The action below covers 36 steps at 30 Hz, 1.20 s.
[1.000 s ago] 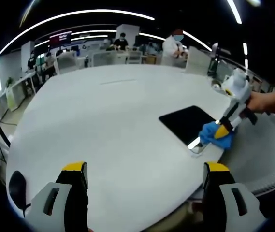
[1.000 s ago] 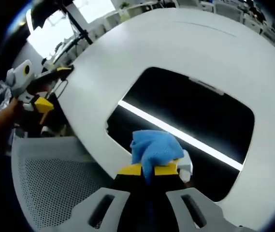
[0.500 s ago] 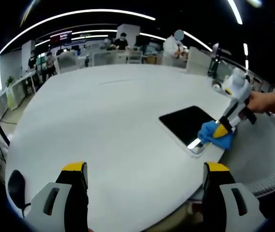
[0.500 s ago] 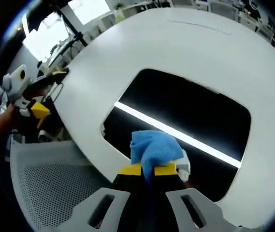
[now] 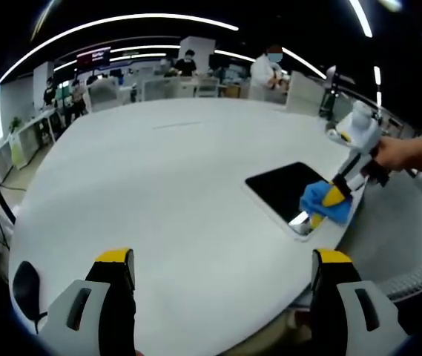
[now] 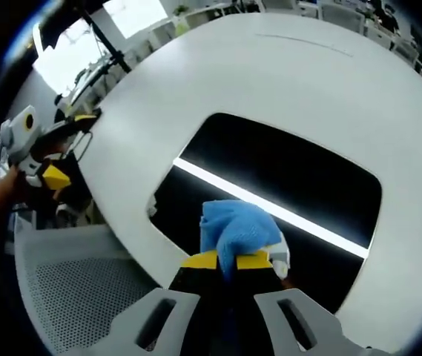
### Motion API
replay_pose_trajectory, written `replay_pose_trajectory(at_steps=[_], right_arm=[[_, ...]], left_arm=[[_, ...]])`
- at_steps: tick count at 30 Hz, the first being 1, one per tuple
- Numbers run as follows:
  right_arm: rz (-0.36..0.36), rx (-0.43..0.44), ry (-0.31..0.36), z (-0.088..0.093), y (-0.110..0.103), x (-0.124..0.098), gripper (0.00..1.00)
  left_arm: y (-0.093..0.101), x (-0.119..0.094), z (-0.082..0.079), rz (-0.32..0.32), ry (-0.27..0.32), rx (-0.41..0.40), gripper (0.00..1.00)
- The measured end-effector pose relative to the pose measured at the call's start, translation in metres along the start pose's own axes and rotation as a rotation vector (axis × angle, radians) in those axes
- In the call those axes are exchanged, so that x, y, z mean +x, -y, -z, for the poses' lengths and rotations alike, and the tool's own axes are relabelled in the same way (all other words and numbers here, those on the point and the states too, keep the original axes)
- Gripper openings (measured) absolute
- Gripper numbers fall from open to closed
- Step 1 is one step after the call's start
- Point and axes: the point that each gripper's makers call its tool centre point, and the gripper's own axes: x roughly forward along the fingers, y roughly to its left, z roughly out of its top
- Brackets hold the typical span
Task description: Wipe the mirror surface with the cleaning cloth until all visible marks leave the cleaned area.
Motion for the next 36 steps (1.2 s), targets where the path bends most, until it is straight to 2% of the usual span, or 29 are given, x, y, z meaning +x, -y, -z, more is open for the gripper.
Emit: replay_pose_trajectory(at_steps=[7,22,36], right_arm=[[0.006,0.001,-0.001,-0.011,0.007,0.003,0.00],[0.024,-0.010,-0.003,-0.033,0.021,0.009,0.00],[0.038,-0.005,0.012,-0.059,0.036,0.014,0.00]], left_arm=[[-0.003,-0.001,0.000,-0.002,0.001,-0.015,0.99],[-0.008,-0.002,-0.007,0.000,0.040,-0.095,0.99],[-0.008,-0.002,-0.010,-0.005,0.058,-0.117,0.99]])
